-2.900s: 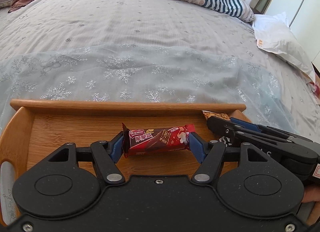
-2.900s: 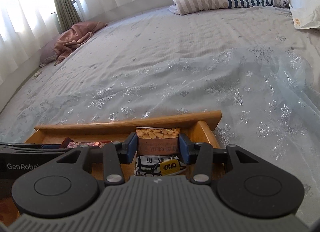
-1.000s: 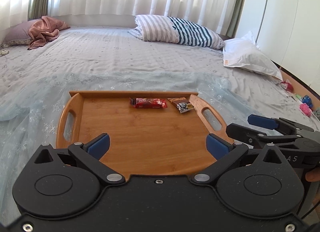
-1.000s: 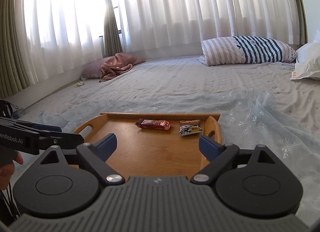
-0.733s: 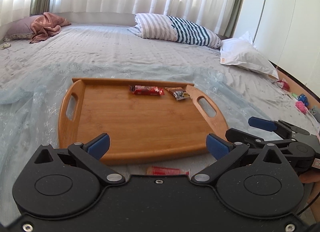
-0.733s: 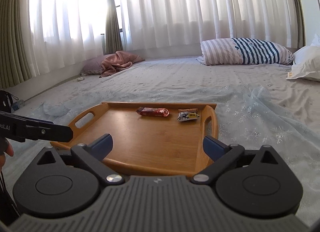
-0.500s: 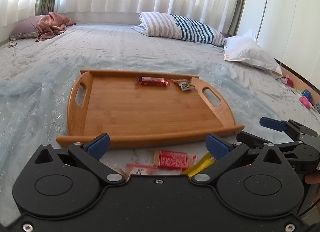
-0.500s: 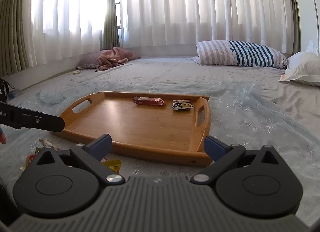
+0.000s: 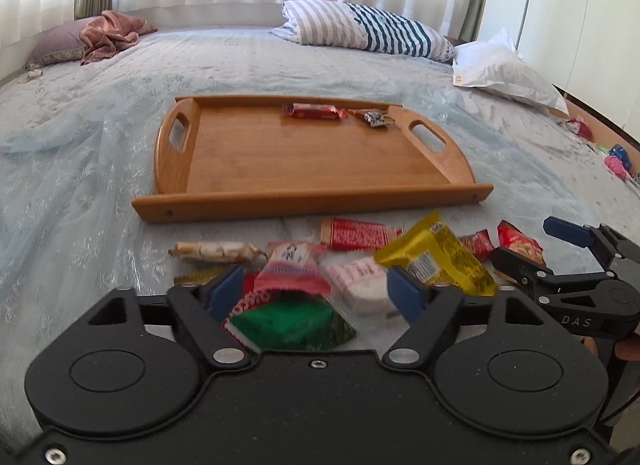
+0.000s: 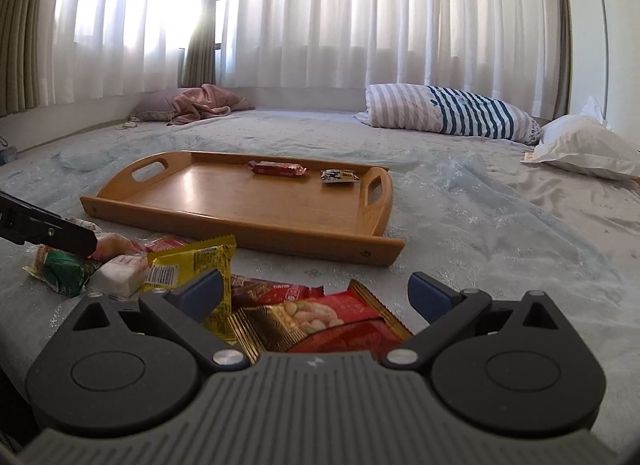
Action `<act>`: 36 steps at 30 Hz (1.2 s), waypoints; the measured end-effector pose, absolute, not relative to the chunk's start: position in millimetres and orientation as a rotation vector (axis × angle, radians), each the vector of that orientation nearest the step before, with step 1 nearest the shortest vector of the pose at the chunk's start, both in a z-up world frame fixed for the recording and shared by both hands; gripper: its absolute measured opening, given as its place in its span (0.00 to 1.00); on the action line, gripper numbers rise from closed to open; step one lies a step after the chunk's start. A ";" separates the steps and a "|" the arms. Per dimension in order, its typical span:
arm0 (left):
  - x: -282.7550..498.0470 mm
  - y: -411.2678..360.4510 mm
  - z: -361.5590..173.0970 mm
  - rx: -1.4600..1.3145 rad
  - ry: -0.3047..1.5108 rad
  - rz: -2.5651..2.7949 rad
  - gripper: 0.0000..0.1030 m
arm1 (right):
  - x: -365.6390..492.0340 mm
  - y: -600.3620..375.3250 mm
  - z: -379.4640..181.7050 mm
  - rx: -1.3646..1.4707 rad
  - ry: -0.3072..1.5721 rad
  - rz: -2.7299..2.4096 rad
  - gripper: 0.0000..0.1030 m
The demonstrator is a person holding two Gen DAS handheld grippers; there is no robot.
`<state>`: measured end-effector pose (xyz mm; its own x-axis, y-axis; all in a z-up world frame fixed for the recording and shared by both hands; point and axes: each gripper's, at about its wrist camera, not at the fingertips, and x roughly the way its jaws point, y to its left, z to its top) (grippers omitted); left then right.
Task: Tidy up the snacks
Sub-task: 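Move both open tools back over the snack pile beside the tray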
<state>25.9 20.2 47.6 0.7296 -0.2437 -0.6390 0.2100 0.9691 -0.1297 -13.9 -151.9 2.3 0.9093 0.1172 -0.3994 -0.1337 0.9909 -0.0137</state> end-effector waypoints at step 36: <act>14.0 27.3 41.3 -0.149 0.792 -0.315 0.50 | -29.7 -180.4 13.9 0.216 0.580 -0.077 0.80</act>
<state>14.0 27.3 41.3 0.6591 -0.3321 -0.6748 0.2215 0.9431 -0.2479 -29.7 -180.4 13.9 0.8342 -0.0117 -0.5513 0.1328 0.9746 0.1803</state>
